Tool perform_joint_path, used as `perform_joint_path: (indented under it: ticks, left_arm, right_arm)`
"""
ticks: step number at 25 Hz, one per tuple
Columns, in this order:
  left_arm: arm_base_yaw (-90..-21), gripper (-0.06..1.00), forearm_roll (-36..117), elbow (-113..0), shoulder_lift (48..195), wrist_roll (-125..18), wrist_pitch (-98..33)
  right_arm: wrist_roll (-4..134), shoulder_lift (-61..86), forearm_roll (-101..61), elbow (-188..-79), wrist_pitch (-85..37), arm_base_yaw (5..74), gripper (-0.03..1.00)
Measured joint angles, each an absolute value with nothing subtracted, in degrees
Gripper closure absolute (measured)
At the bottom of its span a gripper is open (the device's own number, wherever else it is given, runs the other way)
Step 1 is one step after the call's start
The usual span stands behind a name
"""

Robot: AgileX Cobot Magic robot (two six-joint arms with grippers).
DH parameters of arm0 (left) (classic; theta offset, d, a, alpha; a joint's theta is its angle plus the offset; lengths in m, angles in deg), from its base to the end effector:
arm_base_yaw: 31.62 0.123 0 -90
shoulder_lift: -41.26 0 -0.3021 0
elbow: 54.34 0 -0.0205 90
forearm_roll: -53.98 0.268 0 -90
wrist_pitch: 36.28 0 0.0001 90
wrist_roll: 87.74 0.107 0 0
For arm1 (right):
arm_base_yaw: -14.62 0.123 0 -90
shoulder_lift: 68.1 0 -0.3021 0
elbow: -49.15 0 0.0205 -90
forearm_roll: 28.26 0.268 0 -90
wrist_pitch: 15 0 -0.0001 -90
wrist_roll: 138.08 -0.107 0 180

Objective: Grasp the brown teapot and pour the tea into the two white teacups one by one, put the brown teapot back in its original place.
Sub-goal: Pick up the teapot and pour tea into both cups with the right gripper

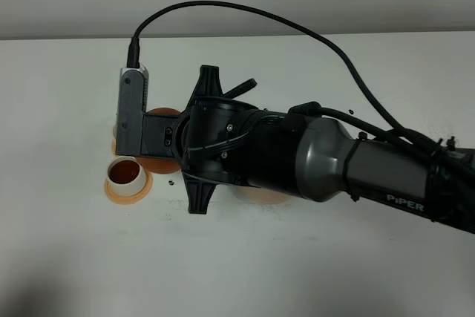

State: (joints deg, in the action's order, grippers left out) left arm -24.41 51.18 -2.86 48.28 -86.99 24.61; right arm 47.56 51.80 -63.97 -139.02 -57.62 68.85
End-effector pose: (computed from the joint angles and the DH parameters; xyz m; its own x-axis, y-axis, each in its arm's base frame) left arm 0.0116 -0.0031 0.2649 -0.4855 -0.0722 -0.8713 -0.0937 0.9951 -0.0302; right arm 0.3023 0.3472 0.2209 -0.0706 -0.9658 -0.2496 -0.7959 0.2054 -0.5695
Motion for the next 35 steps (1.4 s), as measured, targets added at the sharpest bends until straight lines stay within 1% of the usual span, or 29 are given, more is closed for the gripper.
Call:
perform_joint_path:
  ticks: [4, 6, 10, 16, 26, 31, 35]
  left_arm:
    - [-24.4, 0.83, 51.2, -2.9, 48.3, -87.0, 24.6]
    - [-24.4, 0.83, 51.2, -2.9, 48.3, -87.0, 24.6]
    - [-24.4, 0.83, 51.2, -2.9, 48.3, -87.0, 24.6]
    - [-24.4, 0.83, 51.2, -2.9, 48.3, -86.9, 24.6]
    - [-24.4, 0.83, 51.2, -2.9, 48.3, -86.9, 24.6]
    - [-24.4, 0.83, 51.2, -2.9, 48.3, -86.9, 24.6]
    - [-24.4, 0.83, 51.2, -2.9, 48.3, -86.9, 24.6]
  right_arm:
    - [47.4, 49.4, -48.0, -137.0, -56.6, 67.9, 0.88]
    - [47.3, 48.5, -41.4, -134.6, -53.9, 67.2, 0.88]
    - [47.6, 48.1, -33.3, -129.4, -46.4, 65.0, 0.88]
    - [47.8, 48.9, -29.6, -124.3, -41.2, 62.6, 0.88]
    - [48.5, 54.2, -26.7, -123.6, -39.9, 62.1, 0.88]
    - [49.1, 54.5, -26.6, -123.6, -39.6, 62.1, 0.88]
    - [49.3, 54.1, -29.0, -125.8, -43.3, 61.8, 0.88]
